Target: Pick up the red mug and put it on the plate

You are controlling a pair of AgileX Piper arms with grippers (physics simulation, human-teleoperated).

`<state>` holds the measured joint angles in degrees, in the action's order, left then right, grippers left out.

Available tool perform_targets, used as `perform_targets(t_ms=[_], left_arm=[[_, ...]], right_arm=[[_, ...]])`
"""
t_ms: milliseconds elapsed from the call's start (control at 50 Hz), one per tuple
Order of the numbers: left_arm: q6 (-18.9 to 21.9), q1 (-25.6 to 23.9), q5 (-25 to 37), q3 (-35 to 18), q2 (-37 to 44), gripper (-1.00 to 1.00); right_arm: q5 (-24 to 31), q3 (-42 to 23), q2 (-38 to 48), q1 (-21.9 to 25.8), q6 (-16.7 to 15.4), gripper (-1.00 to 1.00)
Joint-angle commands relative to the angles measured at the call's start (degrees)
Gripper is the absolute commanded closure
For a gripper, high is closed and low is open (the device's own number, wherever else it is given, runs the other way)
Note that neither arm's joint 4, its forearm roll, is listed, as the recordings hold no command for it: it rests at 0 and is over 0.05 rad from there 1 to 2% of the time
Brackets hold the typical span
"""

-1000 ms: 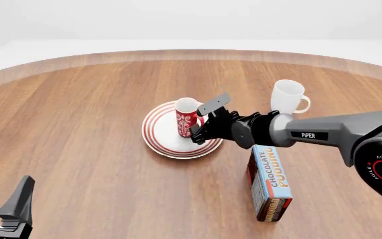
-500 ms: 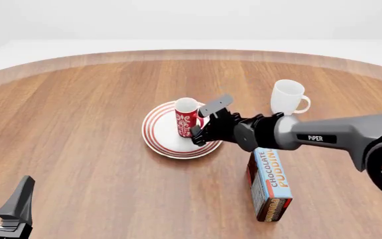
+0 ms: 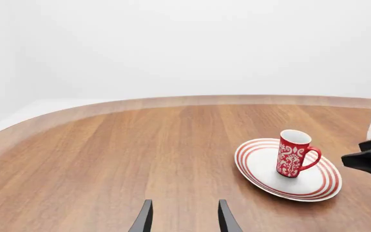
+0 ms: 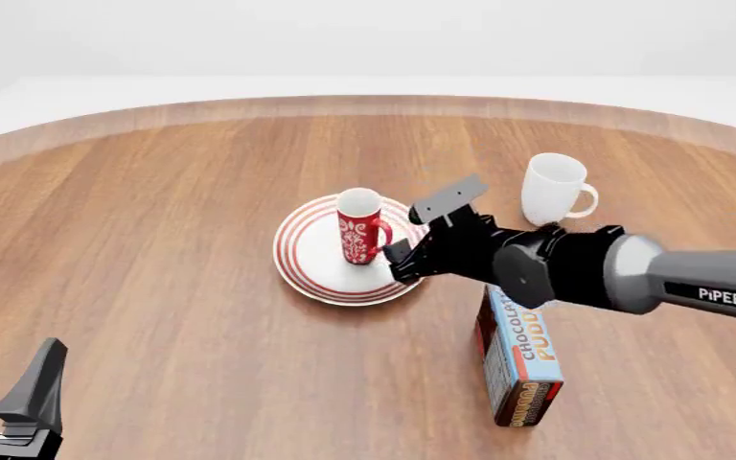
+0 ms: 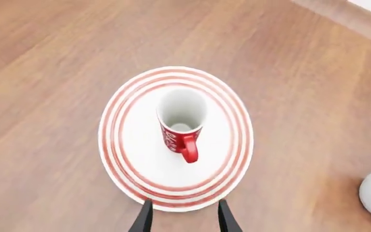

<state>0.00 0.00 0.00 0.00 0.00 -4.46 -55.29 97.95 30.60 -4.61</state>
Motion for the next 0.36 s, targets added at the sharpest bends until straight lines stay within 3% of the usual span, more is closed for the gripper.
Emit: perform_targets(t_ms=[20, 360], left_arm=[[0.00, 0.00, 0.00, 0.00, 0.00, -1.00], [0.00, 0.00, 0.00, 0.00, 0.00, -1.00]], right_arm=[[0.81, 5.04, -7.67, -0.35, 0.06, -1.00], [2.70, 9.97, -17.71, -0.83, 0.56, -1.00]])
